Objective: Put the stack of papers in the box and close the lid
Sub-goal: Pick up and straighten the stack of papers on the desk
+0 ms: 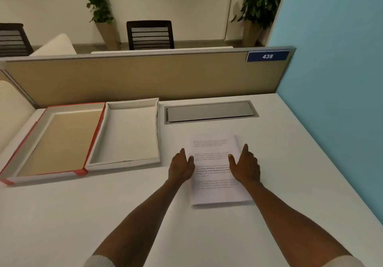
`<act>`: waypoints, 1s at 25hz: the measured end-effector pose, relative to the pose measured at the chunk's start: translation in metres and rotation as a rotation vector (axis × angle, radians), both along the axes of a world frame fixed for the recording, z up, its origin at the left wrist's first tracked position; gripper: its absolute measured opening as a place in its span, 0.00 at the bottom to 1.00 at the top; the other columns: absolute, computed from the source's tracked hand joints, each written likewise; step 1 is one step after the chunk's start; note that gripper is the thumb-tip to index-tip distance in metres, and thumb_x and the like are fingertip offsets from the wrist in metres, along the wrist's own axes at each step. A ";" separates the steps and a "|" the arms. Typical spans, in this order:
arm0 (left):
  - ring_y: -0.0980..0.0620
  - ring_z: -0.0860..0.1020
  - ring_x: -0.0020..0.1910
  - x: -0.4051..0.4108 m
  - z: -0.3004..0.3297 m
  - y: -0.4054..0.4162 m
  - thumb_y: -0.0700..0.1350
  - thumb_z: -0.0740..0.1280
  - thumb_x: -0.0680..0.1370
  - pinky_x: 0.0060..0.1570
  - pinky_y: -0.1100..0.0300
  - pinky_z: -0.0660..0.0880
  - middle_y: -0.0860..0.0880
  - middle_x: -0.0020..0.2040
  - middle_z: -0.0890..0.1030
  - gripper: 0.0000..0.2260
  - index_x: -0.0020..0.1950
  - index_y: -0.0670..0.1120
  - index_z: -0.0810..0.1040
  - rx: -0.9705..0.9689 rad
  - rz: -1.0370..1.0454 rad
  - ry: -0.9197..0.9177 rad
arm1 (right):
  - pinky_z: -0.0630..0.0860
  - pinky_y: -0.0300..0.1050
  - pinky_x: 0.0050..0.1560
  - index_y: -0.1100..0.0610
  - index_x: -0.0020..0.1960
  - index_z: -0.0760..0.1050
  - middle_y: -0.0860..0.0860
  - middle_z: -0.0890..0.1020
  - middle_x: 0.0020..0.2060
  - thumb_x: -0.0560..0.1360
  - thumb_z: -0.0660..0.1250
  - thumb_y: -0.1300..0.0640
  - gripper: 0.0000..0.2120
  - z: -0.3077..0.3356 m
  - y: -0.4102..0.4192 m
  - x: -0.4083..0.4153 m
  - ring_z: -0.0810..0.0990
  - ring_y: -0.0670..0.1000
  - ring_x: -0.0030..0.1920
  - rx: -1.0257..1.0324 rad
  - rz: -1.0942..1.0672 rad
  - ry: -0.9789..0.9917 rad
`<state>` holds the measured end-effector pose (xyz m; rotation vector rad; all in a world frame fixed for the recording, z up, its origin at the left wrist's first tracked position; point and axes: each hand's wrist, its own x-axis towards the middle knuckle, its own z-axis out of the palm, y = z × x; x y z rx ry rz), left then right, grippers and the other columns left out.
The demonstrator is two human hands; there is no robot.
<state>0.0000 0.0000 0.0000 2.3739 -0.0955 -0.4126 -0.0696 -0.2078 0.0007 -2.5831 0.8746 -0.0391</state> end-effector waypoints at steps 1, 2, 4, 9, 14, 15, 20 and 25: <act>0.39 0.72 0.72 -0.001 -0.003 -0.002 0.53 0.61 0.82 0.69 0.45 0.71 0.40 0.73 0.74 0.27 0.77 0.40 0.63 0.010 0.053 0.028 | 0.74 0.58 0.64 0.61 0.77 0.58 0.61 0.72 0.70 0.78 0.60 0.38 0.37 -0.002 0.000 -0.003 0.73 0.62 0.68 0.007 -0.040 0.062; 0.39 0.74 0.70 -0.001 -0.005 -0.004 0.54 0.62 0.81 0.67 0.45 0.72 0.39 0.71 0.75 0.27 0.75 0.40 0.66 0.028 0.107 0.047 | 0.76 0.56 0.61 0.62 0.73 0.63 0.61 0.75 0.67 0.78 0.62 0.39 0.35 -0.005 -0.001 -0.004 0.74 0.61 0.66 0.004 -0.066 0.108; 0.38 0.76 0.66 -0.006 -0.007 -0.009 0.56 0.64 0.80 0.63 0.47 0.75 0.39 0.67 0.77 0.25 0.69 0.39 0.71 0.037 0.163 0.090 | 0.77 0.54 0.57 0.63 0.67 0.70 0.61 0.76 0.62 0.77 0.64 0.40 0.30 -0.013 -0.003 -0.006 0.74 0.60 0.63 -0.009 -0.079 0.154; 0.38 0.78 0.61 -0.004 -0.005 -0.029 0.56 0.67 0.76 0.62 0.47 0.78 0.40 0.64 0.79 0.25 0.65 0.39 0.74 -0.230 0.379 0.321 | 0.78 0.53 0.59 0.63 0.62 0.76 0.62 0.77 0.61 0.77 0.67 0.44 0.25 -0.012 -0.005 0.008 0.78 0.61 0.61 0.102 -0.111 0.187; 0.39 0.76 0.64 0.015 -0.008 -0.030 0.55 0.70 0.76 0.59 0.49 0.74 0.41 0.67 0.77 0.28 0.70 0.41 0.72 -0.421 0.494 0.505 | 0.78 0.52 0.58 0.62 0.61 0.76 0.61 0.78 0.60 0.76 0.69 0.43 0.25 -0.015 -0.009 0.011 0.78 0.61 0.60 0.101 -0.118 0.194; 0.39 0.76 0.63 0.019 -0.008 -0.031 0.55 0.70 0.76 0.58 0.49 0.74 0.40 0.67 0.77 0.28 0.70 0.40 0.72 -0.447 0.504 0.518 | 0.78 0.52 0.57 0.62 0.61 0.76 0.61 0.78 0.59 0.76 0.69 0.43 0.24 -0.016 -0.009 0.011 0.79 0.60 0.60 0.097 -0.118 0.194; 0.38 0.72 0.67 0.012 -0.007 -0.047 0.56 0.71 0.75 0.67 0.42 0.73 0.40 0.69 0.72 0.31 0.72 0.43 0.67 -0.202 0.433 0.460 | 0.78 0.52 0.56 0.62 0.59 0.77 0.60 0.79 0.58 0.75 0.69 0.42 0.24 -0.018 -0.009 0.011 0.79 0.60 0.58 0.085 -0.117 0.188; 0.43 0.79 0.54 0.007 -0.005 -0.048 0.58 0.73 0.73 0.51 0.47 0.78 0.45 0.62 0.77 0.25 0.62 0.51 0.65 -0.354 0.389 0.353 | 0.77 0.52 0.56 0.62 0.60 0.77 0.61 0.78 0.59 0.75 0.69 0.42 0.25 -0.021 -0.009 0.011 0.79 0.60 0.60 0.076 -0.128 0.173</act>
